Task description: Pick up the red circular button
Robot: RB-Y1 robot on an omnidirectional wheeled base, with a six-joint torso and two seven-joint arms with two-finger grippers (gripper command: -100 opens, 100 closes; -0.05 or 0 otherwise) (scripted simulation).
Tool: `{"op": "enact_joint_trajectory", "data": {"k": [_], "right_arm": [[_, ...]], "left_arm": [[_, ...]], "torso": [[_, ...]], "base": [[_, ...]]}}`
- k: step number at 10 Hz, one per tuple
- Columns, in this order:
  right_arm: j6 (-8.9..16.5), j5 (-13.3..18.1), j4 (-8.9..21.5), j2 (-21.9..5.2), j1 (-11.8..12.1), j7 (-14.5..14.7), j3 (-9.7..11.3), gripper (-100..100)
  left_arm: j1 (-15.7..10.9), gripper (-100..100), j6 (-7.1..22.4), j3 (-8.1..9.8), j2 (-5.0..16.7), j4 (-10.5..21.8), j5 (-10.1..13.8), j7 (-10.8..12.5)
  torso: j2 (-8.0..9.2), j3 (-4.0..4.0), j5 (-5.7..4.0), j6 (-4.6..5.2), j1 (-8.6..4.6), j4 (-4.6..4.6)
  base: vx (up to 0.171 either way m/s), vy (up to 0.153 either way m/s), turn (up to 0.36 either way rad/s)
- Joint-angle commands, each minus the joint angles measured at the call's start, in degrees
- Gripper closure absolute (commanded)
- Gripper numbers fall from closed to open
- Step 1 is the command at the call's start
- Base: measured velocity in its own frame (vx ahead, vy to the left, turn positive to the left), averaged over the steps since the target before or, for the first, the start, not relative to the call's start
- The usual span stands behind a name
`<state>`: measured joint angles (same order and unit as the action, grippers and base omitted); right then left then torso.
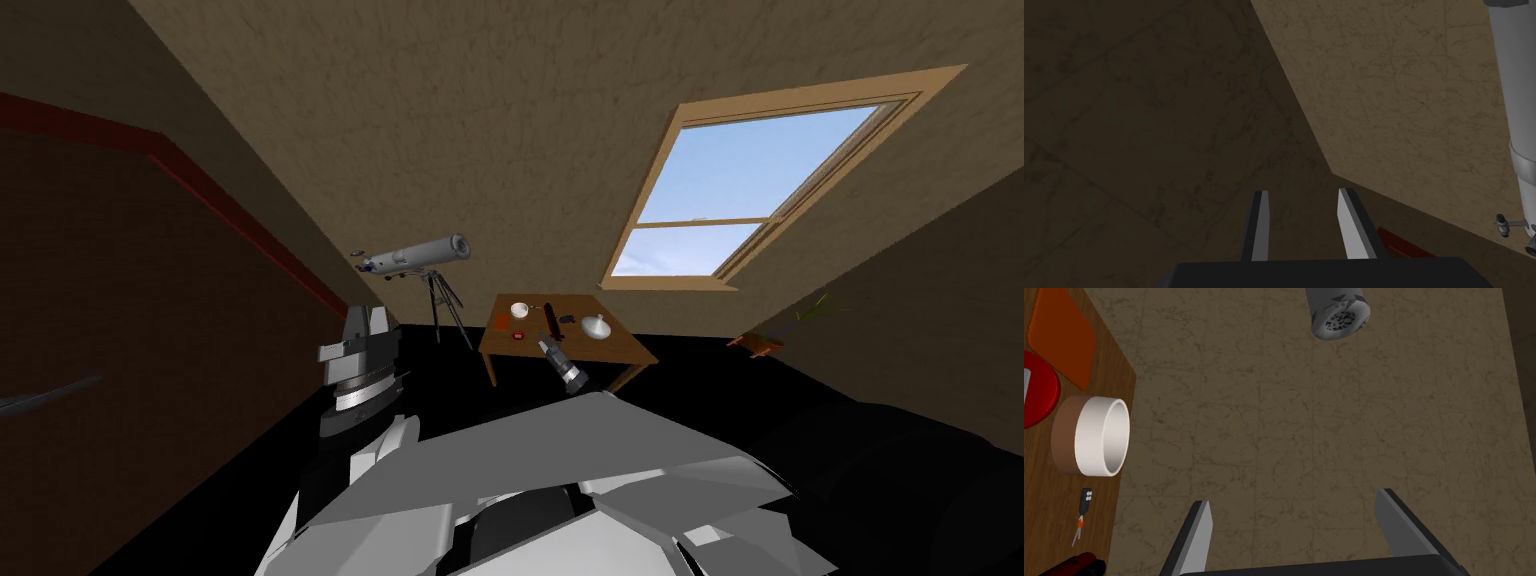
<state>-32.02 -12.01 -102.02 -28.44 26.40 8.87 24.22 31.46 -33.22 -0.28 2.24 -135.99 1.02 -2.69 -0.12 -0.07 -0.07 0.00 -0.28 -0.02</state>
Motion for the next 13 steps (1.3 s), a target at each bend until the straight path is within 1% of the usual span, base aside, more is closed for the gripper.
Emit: {"op": "enact_joint_trajectory", "data": {"k": [1,2,3,4,5,6,7,8,9,10,11,12,13], "right_arm": [[-0.7,-0.4,2.9,-2.9,-0.9,2.2,2.8,-100],[-0.7,-0.4,3.8,-3.0,-0.9,2.2,2.8,-100],[-1.2,-0.6,6.3,-5.1,-1.4,3.5,4.5,-100],[-1.7,-0.8,8.0,-7.0,-2.0,4.9,6.2,-100],[-1.7,-0.8,8.9,-7.3,-2.0,4.9,6.2,-100],[-2.2,-0.9,10.7,-9.5,-2.6,6.3,7.9,-100],[-2.2,-0.9,11.5,-9.5,-2.6,6.3,7.9,-100],[-2.7,-0.9,13.1,-11.6,-3.3,7.7,9.5,-100],[-2.7,-0.9,14.1,-11.6,-3.3,7.7,9.5,-100],[-3.2,-0.9,16.1,-13.6,-4.0,9.2,11.0,-100],[-3.6,-0.8,18.9,-15.2,-4.8,10.6,12.5,-100],[-4.0,-0.7,20.8,-17.3,-5.6,12.0,13.8,-100],[-4.0,-0.7,21.9,-17.5,-5.6,12.0,13.8,-100]], "left_arm": [[0.0,0,0.0,0.00,0.0,0.0,0.0,0.0],[0.0,0,0.0,0.00,0.0,0.0,0.0,0.0],[0.0,0,0.0,0.01,0.0,0.0,0.0,0.0],[0.0,0,0.0,0.00,0.0,0.0,0.0,0.0],[0.0,0,0.0,0.00,0.0,0.0,0.0,0.0],[0.0,0,0.0,0.01,0.0,0.0,0.0,0.0],[0.0,0,0.0,0.00,0.0,0.0,0.0,0.0],[0.0,0,0.0,0.01,0.0,0.0,0.0,0.0],[0.0,0,0.0,0.00,0.0,0.0,0.0,0.0],[0.0,0,0.0,0.01,0.0,0.0,0.0,0.0],[0.0,0,0.0,0.00,0.0,0.0,0.0,0.0],[0.0,0,0.0,0.00,0.0,0.0,0.0,0.0],[0.0,0,0.0,0.01,0.0,0.0,0.0,0.0]], "torso": [[0.00,0.00,0.00,0.00,0.00,0.00],[0.03,0.02,-0.02,-0.01,-0.12,0.01],[-0.01,-0.01,-0.03,0.05,-0.09,0.00],[-0.01,-0.01,-0.01,0.02,-0.04,0.00],[-0.01,0.00,-0.01,0.00,-0.04,0.00],[-0.01,-0.01,-0.01,0.06,-0.01,0.00],[-0.01,0.00,0.00,0.01,-0.01,0.00],[-0.05,-0.03,0.00,0.07,0.06,-0.01],[-0.08,-0.04,0.01,0.01,0.09,-0.01],[-0.09,-0.05,0.02,0.08,0.10,-0.02],[-0.11,-0.06,0.02,0.02,0.10,-0.02],[-0.10,-0.06,0.02,0.02,0.04,-0.02],[-0.11,-0.06,0.01,0.03,0.03,-0.02]], "base": [[-0.031,-0.102,0.454],[-0.017,-0.090,0.161],[-0.015,-0.065,0.268],[-0.029,-0.073,0.425],[-0.028,-0.065,0.191],[-0.030,-0.056,0.346],[-0.017,-0.048,0.148],[-0.014,-0.036,0.308],[-0.011,-0.036,0.145],[-0.013,-0.032,0.302],[-0.017,-0.046,0.441],[-0.017,-0.049,0.417],[-0.012,-0.037,0.239]]}}
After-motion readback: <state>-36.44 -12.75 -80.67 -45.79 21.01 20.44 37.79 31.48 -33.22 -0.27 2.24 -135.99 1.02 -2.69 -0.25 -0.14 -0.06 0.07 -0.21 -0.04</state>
